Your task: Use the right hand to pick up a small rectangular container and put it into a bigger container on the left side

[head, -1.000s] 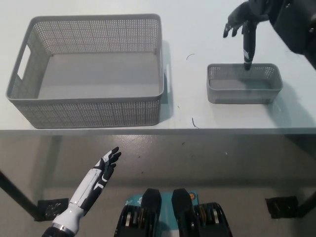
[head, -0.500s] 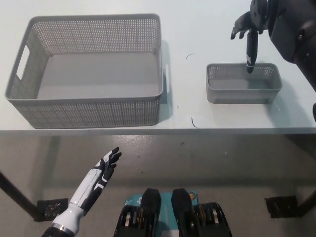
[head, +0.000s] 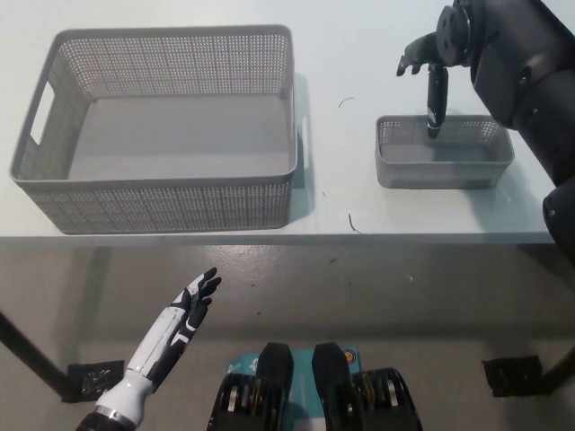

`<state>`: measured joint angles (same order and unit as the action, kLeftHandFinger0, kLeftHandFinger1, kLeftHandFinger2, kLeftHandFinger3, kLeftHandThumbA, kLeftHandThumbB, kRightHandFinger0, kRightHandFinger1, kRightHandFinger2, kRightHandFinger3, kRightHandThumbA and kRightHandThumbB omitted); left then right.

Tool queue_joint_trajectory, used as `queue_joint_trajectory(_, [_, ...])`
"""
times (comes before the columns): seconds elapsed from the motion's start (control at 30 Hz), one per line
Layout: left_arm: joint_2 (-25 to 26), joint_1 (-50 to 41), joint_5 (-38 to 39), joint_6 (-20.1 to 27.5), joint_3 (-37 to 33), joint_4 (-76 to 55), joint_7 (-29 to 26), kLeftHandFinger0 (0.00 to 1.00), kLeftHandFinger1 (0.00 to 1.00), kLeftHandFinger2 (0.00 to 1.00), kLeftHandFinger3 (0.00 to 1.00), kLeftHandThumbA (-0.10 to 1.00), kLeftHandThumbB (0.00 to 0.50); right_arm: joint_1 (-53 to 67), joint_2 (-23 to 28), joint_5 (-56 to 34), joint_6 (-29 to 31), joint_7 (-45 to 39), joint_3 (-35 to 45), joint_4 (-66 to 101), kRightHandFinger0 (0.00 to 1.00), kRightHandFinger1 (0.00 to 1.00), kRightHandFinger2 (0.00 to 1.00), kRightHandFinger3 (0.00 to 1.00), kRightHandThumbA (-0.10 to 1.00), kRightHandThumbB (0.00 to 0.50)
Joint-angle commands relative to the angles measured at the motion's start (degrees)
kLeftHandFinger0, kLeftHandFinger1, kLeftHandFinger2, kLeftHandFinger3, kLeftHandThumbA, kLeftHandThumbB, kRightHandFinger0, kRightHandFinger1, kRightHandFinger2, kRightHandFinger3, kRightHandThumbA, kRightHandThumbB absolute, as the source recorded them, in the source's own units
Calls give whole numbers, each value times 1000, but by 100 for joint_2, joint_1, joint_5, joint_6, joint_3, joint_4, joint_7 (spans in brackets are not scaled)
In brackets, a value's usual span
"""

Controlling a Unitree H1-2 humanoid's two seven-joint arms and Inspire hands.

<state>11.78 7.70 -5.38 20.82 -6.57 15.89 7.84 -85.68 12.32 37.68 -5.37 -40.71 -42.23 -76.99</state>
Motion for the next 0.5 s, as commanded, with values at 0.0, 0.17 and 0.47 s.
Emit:
queue_joint_trajectory(0.0, [55,113,-10,208,26,-125,31,1000,1000,1000,1000,1000,312,-312,-2,13,-89,322,117,-93,1000,1000,1000,1000,1000,412])
queue_joint_trajectory(0.17, [63,125,-1,202,29,-123,40,1000,1000,1000,1000,1000,326,-238,-3,-71,-62,266,198,-183,1000,1000,1000,1000,1000,397])
queue_joint_trajectory(0.47, [47,128,22,179,39,-136,36,1000,1000,1000,1000,1000,331,-125,10,7,-18,265,159,-341,1000,1000,1000,1000,1000,413])
